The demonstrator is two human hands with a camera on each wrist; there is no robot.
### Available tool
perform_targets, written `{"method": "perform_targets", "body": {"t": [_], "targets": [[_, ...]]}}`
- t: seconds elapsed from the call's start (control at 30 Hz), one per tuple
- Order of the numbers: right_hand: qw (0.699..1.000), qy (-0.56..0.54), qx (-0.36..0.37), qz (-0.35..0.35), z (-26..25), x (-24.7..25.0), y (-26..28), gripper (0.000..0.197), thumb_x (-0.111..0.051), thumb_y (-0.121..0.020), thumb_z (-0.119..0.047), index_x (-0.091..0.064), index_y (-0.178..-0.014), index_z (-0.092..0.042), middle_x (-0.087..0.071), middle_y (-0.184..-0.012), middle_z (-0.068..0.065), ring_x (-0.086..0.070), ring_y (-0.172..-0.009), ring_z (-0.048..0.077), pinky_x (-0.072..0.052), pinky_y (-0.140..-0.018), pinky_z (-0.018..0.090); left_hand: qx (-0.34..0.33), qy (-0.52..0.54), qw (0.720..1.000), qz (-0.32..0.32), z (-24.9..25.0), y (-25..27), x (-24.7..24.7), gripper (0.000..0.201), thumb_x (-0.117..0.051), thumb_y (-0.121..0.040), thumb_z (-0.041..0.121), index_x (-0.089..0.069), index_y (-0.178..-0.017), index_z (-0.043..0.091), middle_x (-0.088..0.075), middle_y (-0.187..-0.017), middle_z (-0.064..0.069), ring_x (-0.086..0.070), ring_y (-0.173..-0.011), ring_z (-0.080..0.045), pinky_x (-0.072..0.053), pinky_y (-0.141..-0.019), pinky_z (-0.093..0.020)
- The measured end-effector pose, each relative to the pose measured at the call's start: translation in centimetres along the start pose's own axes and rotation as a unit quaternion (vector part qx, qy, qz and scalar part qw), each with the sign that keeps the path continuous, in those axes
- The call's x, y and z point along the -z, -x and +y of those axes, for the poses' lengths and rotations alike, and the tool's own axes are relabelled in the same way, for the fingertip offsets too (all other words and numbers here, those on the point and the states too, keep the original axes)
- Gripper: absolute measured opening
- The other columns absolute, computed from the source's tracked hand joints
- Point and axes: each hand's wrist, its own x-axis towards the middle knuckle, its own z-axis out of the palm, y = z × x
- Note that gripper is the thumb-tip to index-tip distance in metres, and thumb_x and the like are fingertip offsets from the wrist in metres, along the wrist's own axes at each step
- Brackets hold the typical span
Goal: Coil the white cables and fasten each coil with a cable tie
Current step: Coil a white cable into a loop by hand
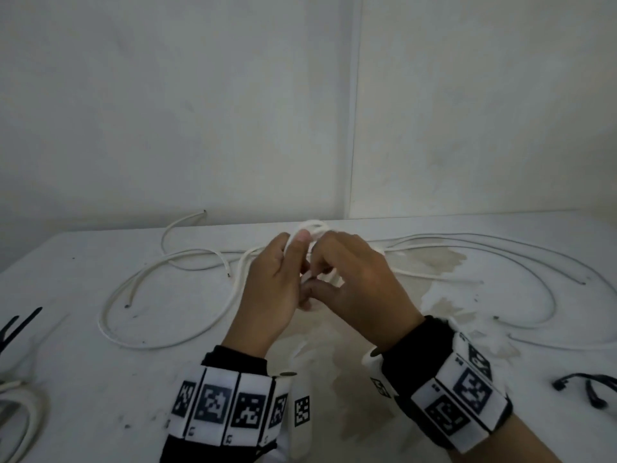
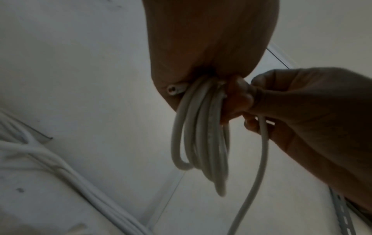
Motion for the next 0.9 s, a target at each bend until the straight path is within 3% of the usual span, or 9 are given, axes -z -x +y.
{"method": "perform_targets", "body": {"t": [0.1, 0.2, 0.3, 0.4, 0.5, 0.6, 0.7, 0.8, 0.9], "targets": [[0.997, -0.053, -0.056, -0.002, 0.8, 0.9, 0.1, 0.027, -0.067, -0.067, -0.026, -0.050, -0.065, -0.005, -0.042, -0.070, -0.009, -0.038, -0.061, 0.007, -0.033, -0.059, 0.020, 0.052, -0.002, 0.997, -0.064, 0.1, 0.3, -0.2, 0.037, -0.040, -0.096, 0.032, -0.052, -0.069, 0.010, -0.047, -0.049, -0.004, -0.038, -0.035, -0.009, -0.032, -0.036, -0.016], [0.989, -0.090, -0.115, 0.008, 1.9, 2.3, 0.0, 0.028, -0.073, -0.068, -0.028, -0.059, -0.069, -0.004, -0.054, -0.067, -0.003, -0.049, -0.062, 0.007, -0.038, -0.058, 0.015, 0.077, 0.006, 0.993, -0.093, 0.1, 0.3, 0.1, 0.039, -0.041, -0.095, 0.033, -0.049, -0.063, 0.012, -0.043, -0.041, 0.002, -0.034, -0.035, -0.011, -0.030, -0.037, -0.017], [0.985, -0.096, -0.143, 0.024, 2.6, 3.2, 0.1, 0.022, -0.072, -0.069, -0.030, -0.064, -0.075, -0.011, -0.058, -0.070, -0.012, -0.053, -0.068, -0.009, -0.037, -0.062, 0.003, 0.091, 0.038, 0.988, -0.121, 0.3, 0.3, 0.3, 0.040, -0.042, -0.094, 0.035, -0.045, -0.063, 0.011, -0.036, -0.040, 0.004, -0.028, -0.032, -0.008, -0.028, -0.036, -0.018], [0.974, -0.119, -0.189, 0.037, 3.1, 3.5, 0.2, 0.013, -0.072, -0.071, -0.025, -0.062, -0.079, -0.020, -0.060, -0.070, -0.008, -0.053, -0.066, -0.008, -0.038, -0.061, 0.003, 0.085, 0.097, 0.980, -0.151, 0.9, 0.5, 0.5, 0.038, -0.048, -0.086, 0.040, -0.042, -0.063, 0.010, -0.031, -0.040, 0.006, -0.023, -0.029, -0.006, -0.028, -0.036, -0.017], [0.963, -0.144, -0.222, 0.042, 3.5, 3.7, 0.2, 0.004, -0.059, -0.079, -0.022, -0.062, -0.080, -0.024, -0.063, -0.075, -0.013, -0.056, -0.069, -0.006, -0.041, -0.065, 0.005, 0.059, 0.138, 0.975, -0.164, 1.6, 0.7, 0.9, 0.029, -0.051, -0.071, 0.042, -0.051, -0.054, 0.018, -0.029, -0.039, 0.006, -0.021, -0.028, -0.006, -0.027, -0.037, -0.018], [0.956, -0.178, -0.231, 0.022, 3.5, 3.5, 0.3, 0.012, -0.056, -0.088, -0.022, -0.063, -0.092, -0.031, -0.064, -0.070, -0.025, -0.056, -0.068, -0.007, -0.042, -0.068, 0.006, 0.048, 0.146, 0.976, -0.153, 2.0, 0.8, 1.0, 0.031, -0.051, -0.074, 0.037, -0.059, -0.046, 0.026, -0.029, -0.038, 0.006, -0.021, -0.028, -0.006, -0.028, -0.036, -0.019], [0.953, -0.183, -0.240, 0.007, 3.7, 3.5, 0.4, 0.020, -0.049, -0.092, -0.020, -0.059, -0.100, -0.035, -0.061, -0.065, -0.030, -0.054, -0.064, -0.004, -0.041, -0.067, 0.006, 0.046, 0.171, 0.979, -0.106, 1.6, 0.6, 1.2, 0.034, -0.051, -0.076, 0.037, -0.055, -0.043, 0.026, -0.029, -0.037, 0.007, -0.022, -0.028, -0.006, -0.031, -0.036, -0.019], [0.957, -0.173, -0.233, 0.002, 3.5, 3.3, 0.4, 0.018, -0.047, -0.095, -0.019, -0.059, -0.093, -0.032, -0.058, -0.065, -0.024, -0.051, -0.063, -0.001, -0.041, -0.065, 0.007, 0.048, 0.189, 0.980, -0.048, 1.2, 0.2, 1.3, 0.040, -0.046, -0.090, 0.029, -0.044, -0.052, 0.018, -0.028, -0.037, 0.008, -0.022, -0.028, -0.005, -0.034, -0.037, -0.018], [0.959, -0.163, -0.231, 0.005, 3.2, 3.2, 0.3, 0.021, -0.047, -0.094, -0.018, -0.054, -0.082, -0.033, -0.056, -0.066, -0.021, -0.049, -0.063, -0.001, -0.040, -0.063, 0.007, 0.055, 0.185, 0.980, -0.046, 1.1, 0.1, 1.3, 0.038, -0.041, -0.093, 0.029, -0.035, -0.060, 0.013, -0.027, -0.038, 0.008, -0.022, -0.029, -0.005, -0.035, -0.038, -0.017]]}}
